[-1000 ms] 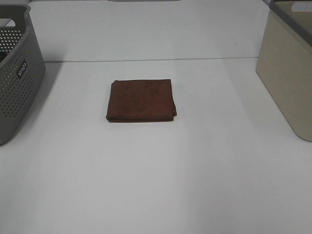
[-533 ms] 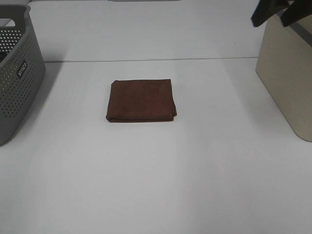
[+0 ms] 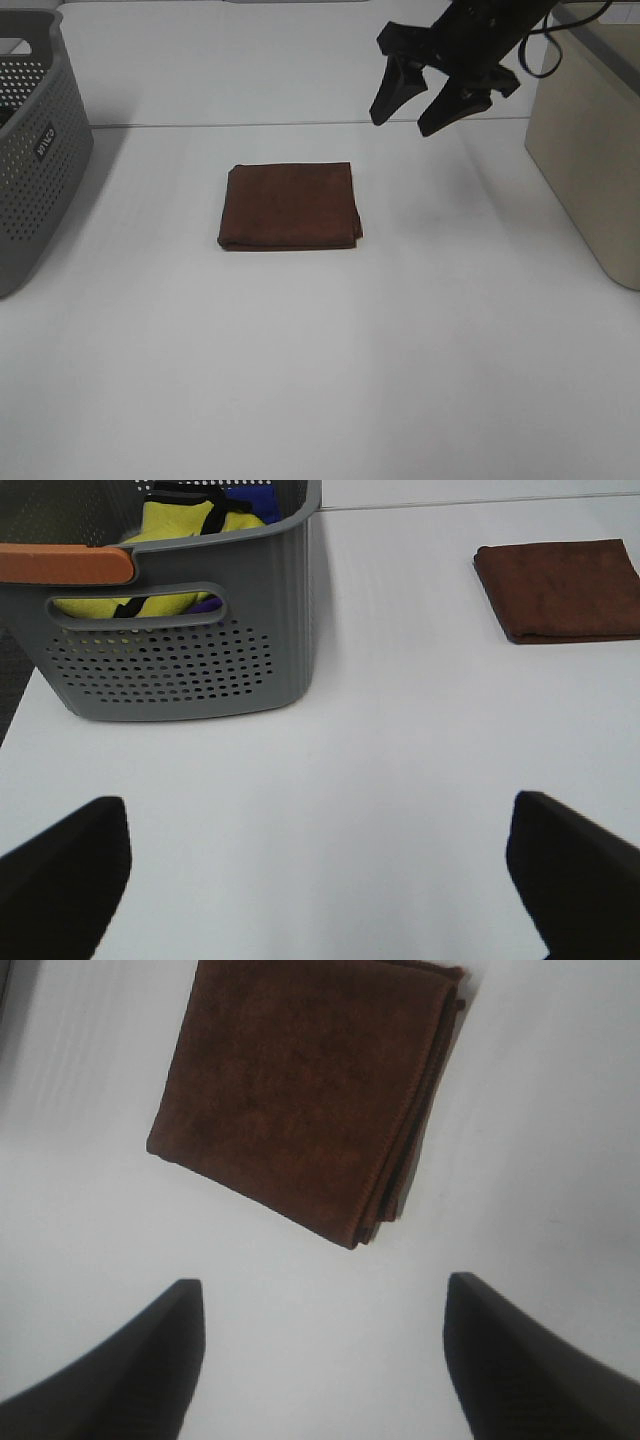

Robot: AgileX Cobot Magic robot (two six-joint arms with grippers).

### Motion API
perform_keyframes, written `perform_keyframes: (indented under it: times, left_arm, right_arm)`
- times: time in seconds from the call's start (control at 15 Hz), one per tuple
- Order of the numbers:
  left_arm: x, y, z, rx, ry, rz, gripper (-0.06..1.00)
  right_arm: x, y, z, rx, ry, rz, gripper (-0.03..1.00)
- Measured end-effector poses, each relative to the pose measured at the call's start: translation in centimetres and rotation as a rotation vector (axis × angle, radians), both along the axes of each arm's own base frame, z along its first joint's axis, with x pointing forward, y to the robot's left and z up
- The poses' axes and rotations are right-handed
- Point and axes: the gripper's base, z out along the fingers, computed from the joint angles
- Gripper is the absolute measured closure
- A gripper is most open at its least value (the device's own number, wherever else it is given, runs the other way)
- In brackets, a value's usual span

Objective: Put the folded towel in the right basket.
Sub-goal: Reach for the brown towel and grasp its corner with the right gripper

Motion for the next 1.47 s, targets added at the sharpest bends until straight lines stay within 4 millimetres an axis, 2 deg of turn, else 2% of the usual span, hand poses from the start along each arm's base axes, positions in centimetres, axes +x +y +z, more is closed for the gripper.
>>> perform_keyframes:
  times: [0.07, 0.13, 0.4, 0.6, 0.73, 1.07, 1.27, 1.4, 1.47]
  left_arm:
    - [0.0, 0.0, 0.0, 0.0, 0.0, 0.0, -0.02]
    - [0.0, 0.0, 0.0, 0.0, 0.0, 0.0, -0.02]
    - [0.0, 0.0, 0.0, 0.0, 0.0, 0.0, -0.02]
    - [0.0, 0.0, 0.0, 0.0, 0.0, 0.0, -0.02]
    - [0.0, 0.0, 0.0, 0.0, 0.0, 0.0, -0.02]
    - [0.0, 0.0, 0.0, 0.0, 0.0, 0.0, -0.02]
    - [0.0, 0.0, 0.0, 0.0, 0.0, 0.0, -0.02]
    - [0.0, 0.0, 0.0, 0.0, 0.0, 0.0, -0.02]
    - [0.0, 0.0, 0.0, 0.0, 0.0, 0.0, -0.02]
  right_arm:
    - [1.2, 0.8, -2.6, 0.035, 0.063, 0.017, 0.32]
    - [1.8, 1.2, -3.9, 0.062, 0.089, 0.027, 0.32]
    - [3.4, 2.2, -7.8, 0.136, 0.149, 0.032, 0.32]
    - [3.8, 2.4, -10.3, 0.139, 0.184, 0.038, 0.32]
    - [4.0, 2.5, -12.7, 0.13, 0.203, 0.03, 0.32]
    - [4.9, 2.4, -14.2, 0.125, 0.126, -0.02, 0.32]
    - [5.3, 2.9, -14.9, 0.19, 0.11, -0.027, 0.32]
    - [5.3, 3.0, -15.3, 0.205, 0.103, -0.021, 0.39]
    - [5.3, 3.0, -15.5, 0.206, 0.103, -0.019, 0.49]
